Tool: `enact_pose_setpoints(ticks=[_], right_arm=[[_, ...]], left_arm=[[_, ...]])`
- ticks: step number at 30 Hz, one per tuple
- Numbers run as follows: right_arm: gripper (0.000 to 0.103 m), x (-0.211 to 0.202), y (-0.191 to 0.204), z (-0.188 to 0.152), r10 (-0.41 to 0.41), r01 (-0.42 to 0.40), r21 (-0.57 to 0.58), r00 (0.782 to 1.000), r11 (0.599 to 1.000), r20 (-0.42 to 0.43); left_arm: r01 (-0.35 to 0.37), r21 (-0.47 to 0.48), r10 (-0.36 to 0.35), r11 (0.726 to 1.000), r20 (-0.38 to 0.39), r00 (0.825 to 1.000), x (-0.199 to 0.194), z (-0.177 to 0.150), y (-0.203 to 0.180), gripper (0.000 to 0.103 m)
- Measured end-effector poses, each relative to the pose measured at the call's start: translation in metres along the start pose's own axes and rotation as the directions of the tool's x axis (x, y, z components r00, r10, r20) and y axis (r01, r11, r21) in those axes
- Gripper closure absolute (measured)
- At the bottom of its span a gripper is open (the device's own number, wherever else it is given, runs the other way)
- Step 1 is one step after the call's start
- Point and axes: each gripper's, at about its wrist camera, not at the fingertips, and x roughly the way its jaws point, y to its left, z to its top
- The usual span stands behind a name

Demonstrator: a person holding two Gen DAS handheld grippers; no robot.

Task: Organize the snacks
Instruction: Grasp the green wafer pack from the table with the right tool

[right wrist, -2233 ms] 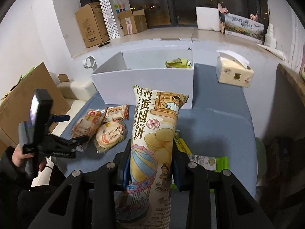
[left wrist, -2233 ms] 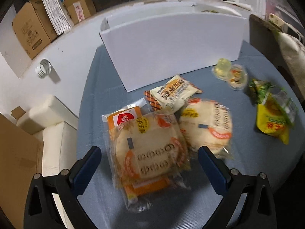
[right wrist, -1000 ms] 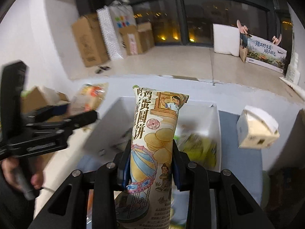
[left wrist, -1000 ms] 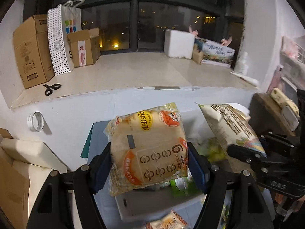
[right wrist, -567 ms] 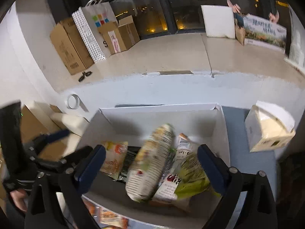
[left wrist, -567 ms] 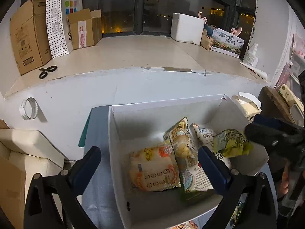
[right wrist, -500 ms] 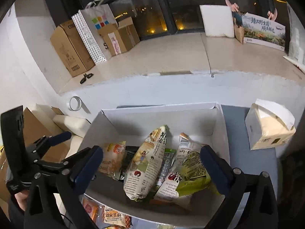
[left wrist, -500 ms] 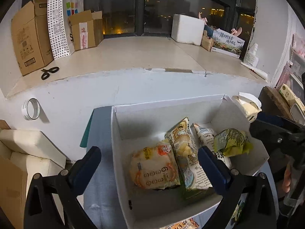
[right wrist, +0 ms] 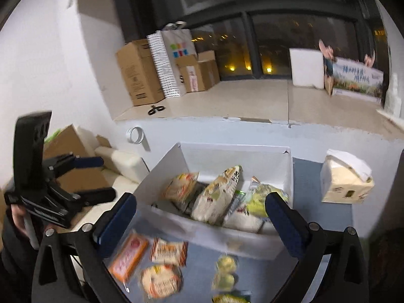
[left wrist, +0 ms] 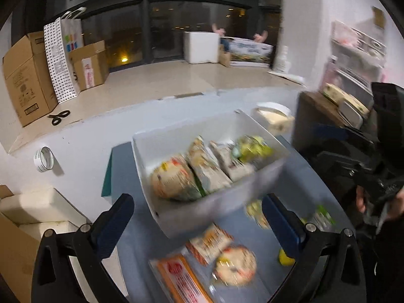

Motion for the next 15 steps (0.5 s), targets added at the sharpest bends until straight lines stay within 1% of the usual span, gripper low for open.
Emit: enact_pose_setpoints(ticks=[3, 4, 7, 9, 10, 11, 13, 15], right_arm=[[0.0, -0.027, 0.004, -0.025, -0.011, 0.01, -0.009, 1.0, 1.0, -0.008], [0.0, -0.034, 0.005, -0.032, -0.011, 0.011, -0.008, 1.0, 1.0, -0.005], [0.0, -0.058, 0.006, -0.063, -0.015, 0.015, -0.014, 1.0, 1.0, -0.006], [0.0, -0.064, 0.005, -0.082, -0.038, 0.037, -0.041, 0.999, 0.998, -0.03], [0.0, -0.066, 0.004, -0.096, -0.046, 0.043, -0.067, 0.998, 0.997, -0.053], [0.0, -0.067, 0.002, -0.105, -0.044, 0.037, -0.091, 0.996, 0.995, -0.071], [0.0, -0.067, -0.001, -0.126, -0.063, 0.046, -0.143, 0.991, 0.989, -0.121], [0.0, -0.066, -0.003, -0.139, -0.076, 0.048, -0.175, 0.984, 0.983, -0.158]], left_arm=[[0.013, 0.002, -0.013, 1.0, 0.004, 1.0, -0.014, -0.023, -0.011, 0.0], [0.017, -0.003, -0.017, 1.0, 0.016, 1.0, -0.019, -0.034, -0.015, 0.0], [0.057, -0.024, -0.057, 0.998, 0.033, 0.998, -0.025, -0.059, -0.023, 0.0], [0.086, -0.029, -0.085, 0.996, 0.04, 0.996, -0.024, -0.073, -0.03, 0.0], [0.106, -0.032, -0.105, 0.994, 0.036, 0.994, -0.022, -0.08, -0.035, 0.0], [0.11, -0.029, -0.109, 0.993, 0.03, 0.994, -0.019, -0.084, -0.039, 0.0], [0.088, -0.017, -0.087, 0.996, 0.016, 0.996, -0.014, -0.088, -0.048, 0.0], [0.078, -0.003, -0.078, 0.997, 0.003, 0.997, -0.01, -0.09, -0.054, 0.0]])
